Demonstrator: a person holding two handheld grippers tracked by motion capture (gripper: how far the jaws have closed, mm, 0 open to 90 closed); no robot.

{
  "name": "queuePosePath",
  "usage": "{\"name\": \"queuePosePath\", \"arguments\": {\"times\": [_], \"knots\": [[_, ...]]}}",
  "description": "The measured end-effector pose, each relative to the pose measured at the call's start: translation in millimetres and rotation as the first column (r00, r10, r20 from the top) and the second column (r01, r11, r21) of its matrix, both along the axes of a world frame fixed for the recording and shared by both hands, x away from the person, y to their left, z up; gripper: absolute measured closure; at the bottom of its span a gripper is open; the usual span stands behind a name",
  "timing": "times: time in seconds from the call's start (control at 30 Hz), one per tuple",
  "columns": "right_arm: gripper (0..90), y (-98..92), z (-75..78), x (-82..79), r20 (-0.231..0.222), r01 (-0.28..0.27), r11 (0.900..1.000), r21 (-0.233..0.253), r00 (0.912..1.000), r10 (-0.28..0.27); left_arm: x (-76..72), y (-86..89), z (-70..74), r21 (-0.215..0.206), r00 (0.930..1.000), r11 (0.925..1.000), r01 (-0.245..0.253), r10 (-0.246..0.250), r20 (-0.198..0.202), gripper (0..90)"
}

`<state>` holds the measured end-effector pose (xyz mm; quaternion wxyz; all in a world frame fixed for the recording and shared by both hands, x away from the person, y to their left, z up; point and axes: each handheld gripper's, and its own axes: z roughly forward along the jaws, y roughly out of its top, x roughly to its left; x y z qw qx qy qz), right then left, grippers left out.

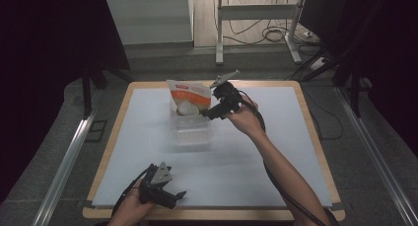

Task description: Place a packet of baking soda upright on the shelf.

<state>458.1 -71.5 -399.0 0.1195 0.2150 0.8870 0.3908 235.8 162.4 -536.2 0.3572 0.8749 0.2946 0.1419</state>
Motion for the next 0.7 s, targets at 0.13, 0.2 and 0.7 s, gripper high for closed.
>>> {"name": "queuePosePath", "arguments": {"times": [0.13,0.2,0.7], "knots": [[5.2,-4.4,-4.4,-2.7,-0.009,0.001,1.000,-0.005,1.0000,-0.001,-0.1,-0.3,-0.1,0.001,1.0000,1.0000,0.001,-0.001,0.000,4.3],[4.3,-6.8,-7.0,-4.2,-0.011,0.002,1.000,-0.008,0.9999,-0.002,0.0,-0.4,-0.2,0.001,1.0000,1.0000,0.001,-0.001,0.000,4.2],[2.3,-31.8,-17.5,-22.1,-0.016,0.004,1.000,0.015,0.9999,-0.004,-0.2,-0.8,-0.1,0.005,1.0000,1.0000,0.002,-0.002,0.003,4.3]]}}
